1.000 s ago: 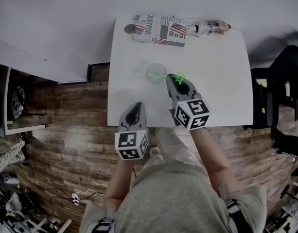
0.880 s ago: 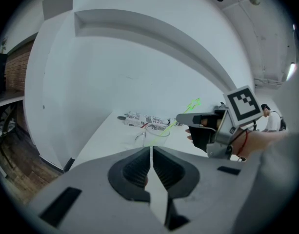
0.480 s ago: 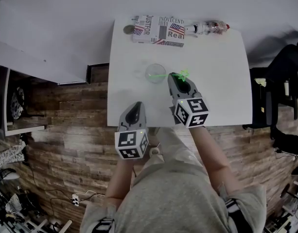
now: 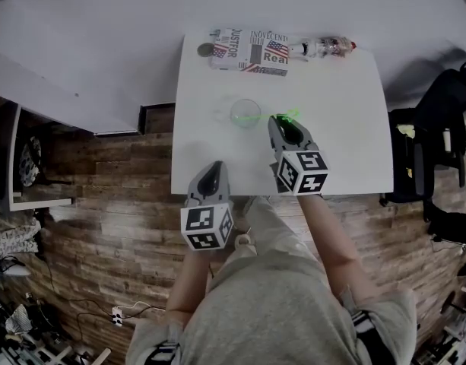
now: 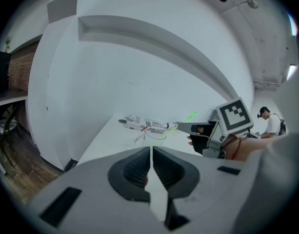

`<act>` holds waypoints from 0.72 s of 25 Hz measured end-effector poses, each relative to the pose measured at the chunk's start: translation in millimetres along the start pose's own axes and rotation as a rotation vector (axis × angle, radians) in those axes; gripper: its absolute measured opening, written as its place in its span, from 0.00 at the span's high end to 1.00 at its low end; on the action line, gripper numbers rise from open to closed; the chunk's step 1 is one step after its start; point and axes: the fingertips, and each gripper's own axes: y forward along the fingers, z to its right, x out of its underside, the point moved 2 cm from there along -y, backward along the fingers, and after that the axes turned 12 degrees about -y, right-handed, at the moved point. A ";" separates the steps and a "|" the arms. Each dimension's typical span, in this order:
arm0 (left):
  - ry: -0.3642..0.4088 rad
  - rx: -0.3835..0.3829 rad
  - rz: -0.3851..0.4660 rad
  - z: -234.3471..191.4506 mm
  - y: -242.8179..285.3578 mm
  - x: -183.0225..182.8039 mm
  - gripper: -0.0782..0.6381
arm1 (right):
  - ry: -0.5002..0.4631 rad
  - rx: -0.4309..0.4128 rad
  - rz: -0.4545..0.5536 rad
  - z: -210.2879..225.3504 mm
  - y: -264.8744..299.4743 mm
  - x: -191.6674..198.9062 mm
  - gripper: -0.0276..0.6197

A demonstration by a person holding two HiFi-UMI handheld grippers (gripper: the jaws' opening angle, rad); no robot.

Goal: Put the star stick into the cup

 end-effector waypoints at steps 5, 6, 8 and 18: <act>0.002 0.010 0.024 7.6 -15.8 -2.9 0.87 | -0.015 0.001 0.004 -4.6 -19.1 -2.2 0.87; 0.005 0.012 0.029 8.9 -20.2 -3.1 0.87 | -0.022 -0.001 0.006 -7.2 -24.4 -3.2 0.87; 0.010 0.011 0.036 10.6 -29.4 -2.6 0.87 | -0.029 -0.005 0.016 -13.3 -36.4 -5.7 0.87; 0.023 0.018 0.090 25.1 -80.0 -4.6 0.87 | -0.071 -0.038 0.113 -55.5 -105.4 -35.4 0.89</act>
